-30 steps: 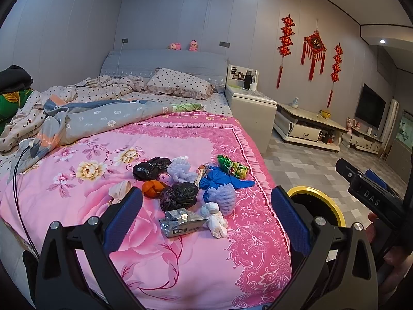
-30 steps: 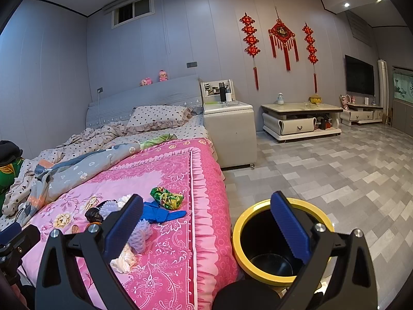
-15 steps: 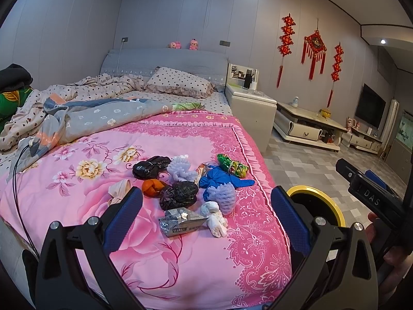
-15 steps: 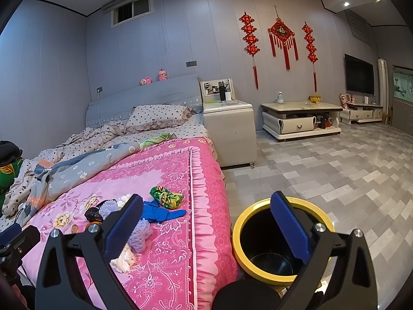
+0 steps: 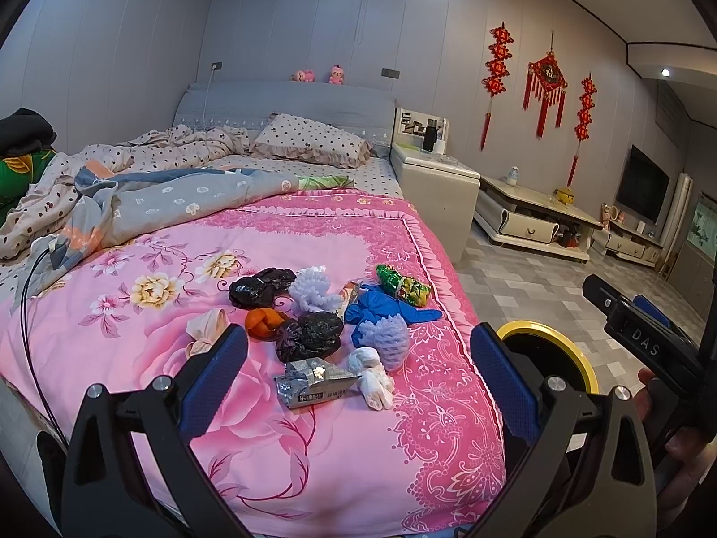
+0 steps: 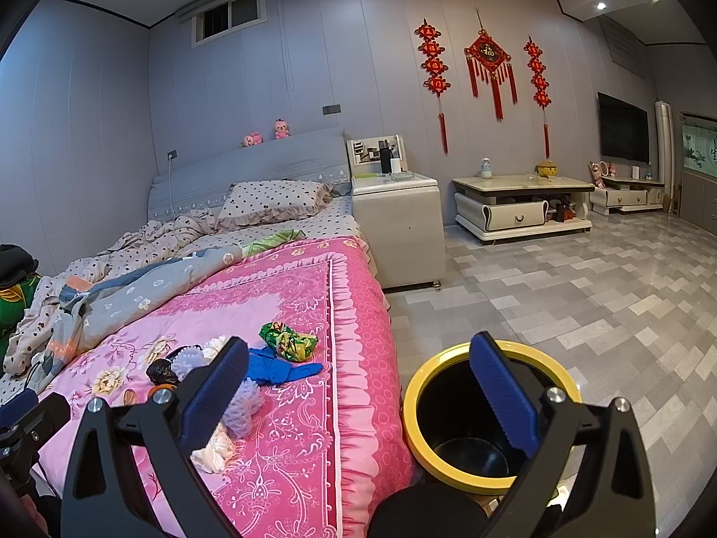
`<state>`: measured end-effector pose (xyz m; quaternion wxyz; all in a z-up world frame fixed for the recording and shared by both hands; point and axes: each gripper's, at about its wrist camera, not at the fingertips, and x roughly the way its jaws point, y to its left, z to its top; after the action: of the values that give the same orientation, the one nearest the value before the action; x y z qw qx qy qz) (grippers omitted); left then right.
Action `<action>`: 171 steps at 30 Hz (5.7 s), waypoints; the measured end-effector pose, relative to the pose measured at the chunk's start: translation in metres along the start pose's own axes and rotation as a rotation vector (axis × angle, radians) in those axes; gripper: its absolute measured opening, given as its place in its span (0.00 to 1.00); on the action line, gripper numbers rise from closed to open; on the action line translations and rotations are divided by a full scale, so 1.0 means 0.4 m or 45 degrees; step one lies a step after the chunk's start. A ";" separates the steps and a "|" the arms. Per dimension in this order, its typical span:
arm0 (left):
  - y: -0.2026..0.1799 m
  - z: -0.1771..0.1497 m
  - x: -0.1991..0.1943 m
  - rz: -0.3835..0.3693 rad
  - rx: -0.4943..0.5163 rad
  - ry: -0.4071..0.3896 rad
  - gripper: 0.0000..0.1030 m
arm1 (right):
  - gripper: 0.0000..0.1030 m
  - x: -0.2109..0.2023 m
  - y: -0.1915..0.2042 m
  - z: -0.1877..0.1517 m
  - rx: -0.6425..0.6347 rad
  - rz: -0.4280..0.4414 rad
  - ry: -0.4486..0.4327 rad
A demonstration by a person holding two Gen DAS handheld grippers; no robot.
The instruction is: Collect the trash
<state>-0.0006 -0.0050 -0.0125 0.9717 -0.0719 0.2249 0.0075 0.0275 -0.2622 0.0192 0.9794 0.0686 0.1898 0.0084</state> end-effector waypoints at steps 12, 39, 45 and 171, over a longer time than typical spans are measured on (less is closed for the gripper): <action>0.002 -0.002 0.003 0.002 -0.001 0.002 0.93 | 0.92 0.001 0.000 0.000 0.001 -0.001 0.003; 0.003 -0.031 0.016 0.023 0.003 0.023 0.93 | 0.92 0.042 0.007 -0.036 0.014 0.004 0.034; 0.030 -0.024 0.030 0.034 -0.001 0.058 0.93 | 0.92 0.071 0.009 -0.006 -0.028 0.034 0.042; 0.161 0.192 0.217 -0.106 -0.114 0.130 0.04 | 0.45 0.333 0.026 0.159 -0.078 0.516 0.495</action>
<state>0.1079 0.0682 0.0088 0.9543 -0.1248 0.2703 -0.0264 0.1751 -0.2548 0.0297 0.9047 0.0724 0.3560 0.2227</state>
